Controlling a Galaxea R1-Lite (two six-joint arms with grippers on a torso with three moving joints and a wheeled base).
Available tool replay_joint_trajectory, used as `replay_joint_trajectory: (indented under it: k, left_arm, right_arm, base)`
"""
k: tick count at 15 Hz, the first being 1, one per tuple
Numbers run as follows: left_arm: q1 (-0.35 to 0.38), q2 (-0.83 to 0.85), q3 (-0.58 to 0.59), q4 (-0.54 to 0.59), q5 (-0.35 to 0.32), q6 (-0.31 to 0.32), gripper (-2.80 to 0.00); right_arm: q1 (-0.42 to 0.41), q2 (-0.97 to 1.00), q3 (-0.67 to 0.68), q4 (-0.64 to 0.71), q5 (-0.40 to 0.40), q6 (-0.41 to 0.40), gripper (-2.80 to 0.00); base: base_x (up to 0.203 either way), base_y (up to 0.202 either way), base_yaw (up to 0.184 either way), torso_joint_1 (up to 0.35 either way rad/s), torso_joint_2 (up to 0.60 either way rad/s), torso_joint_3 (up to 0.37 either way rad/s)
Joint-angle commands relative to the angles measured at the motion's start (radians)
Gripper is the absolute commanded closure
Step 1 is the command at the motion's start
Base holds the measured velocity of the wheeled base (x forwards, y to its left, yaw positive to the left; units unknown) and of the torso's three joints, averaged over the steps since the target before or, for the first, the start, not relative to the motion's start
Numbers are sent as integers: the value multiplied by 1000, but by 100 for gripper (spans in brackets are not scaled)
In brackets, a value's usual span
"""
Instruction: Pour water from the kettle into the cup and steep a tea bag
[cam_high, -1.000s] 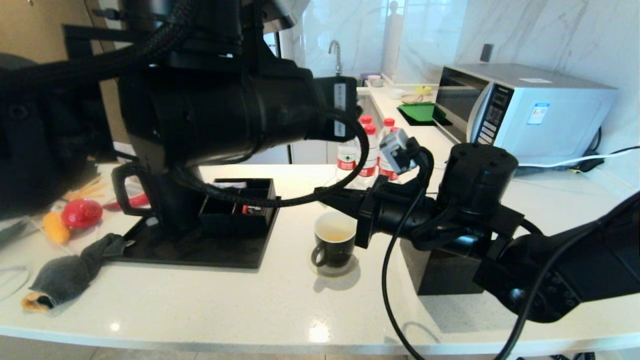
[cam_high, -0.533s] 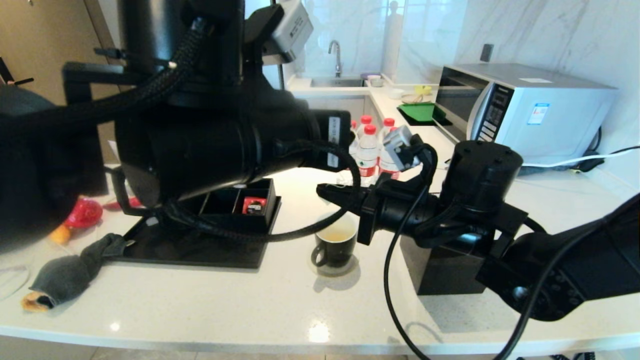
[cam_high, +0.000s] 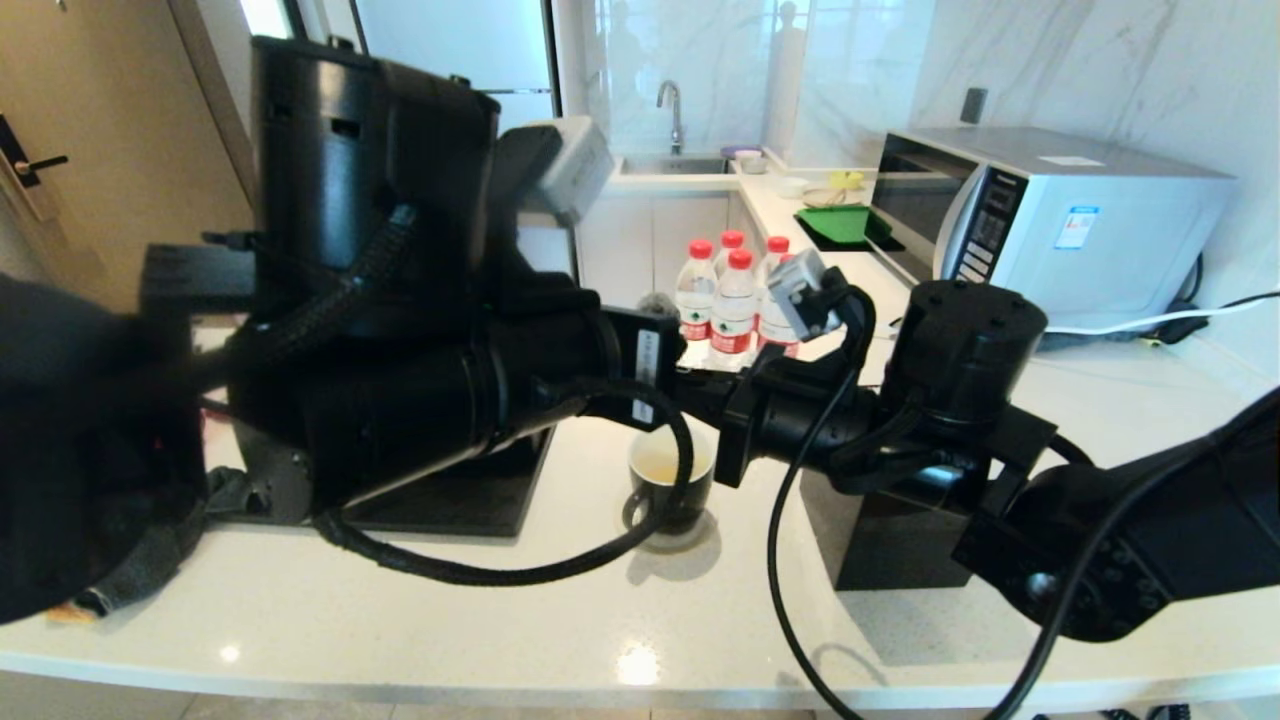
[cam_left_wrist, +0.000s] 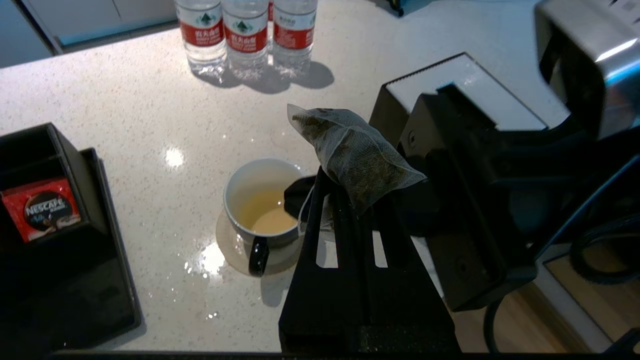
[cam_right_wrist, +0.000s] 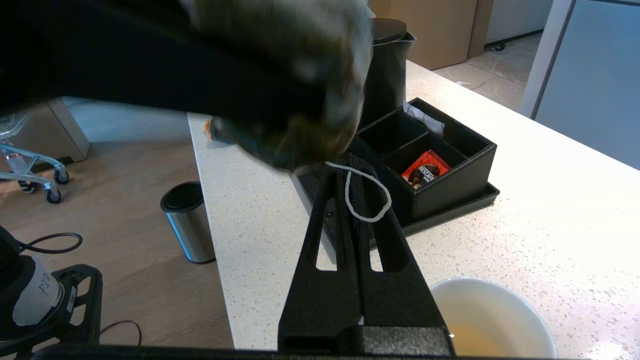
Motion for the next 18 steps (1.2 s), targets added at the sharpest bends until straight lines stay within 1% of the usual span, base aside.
replay_joint_trajectory:
  k: [1,3,7,8,14,18]
  left_arm:
    - [0,-7,35,-5,6,-3,0]
    - [0,-9,56,-6,7,-3,0]
    - [2,-7,56,-6,7,-3,0]
    - [2,-6,57,-6,7,-3,-280]
    - [11,-1,66,-6,10,-3,-280]
    - [62,3,95,-6,9,-3,-280]
  right_arm:
    - [0,-1,0,-6,3,1,0]
    - [0,-1,1,-6,3,1,0]
    - [0,-1,2,-6,3,1,0]
    - [0,-1,3,-6,3,1,0]
    - [-1,1,2,-5,3,1,0]
    - [-22,9,15,-6,-38,1,0]
  base:
    - [0,0,0,0,0,0]
    - [0,0,0,0,0,0]
    - [0,0,0,0,0,0]
    - [0,0,0,0,0,0]
    - [0,0,0,0,0,0]
    - [0,0,0,0,0,0]
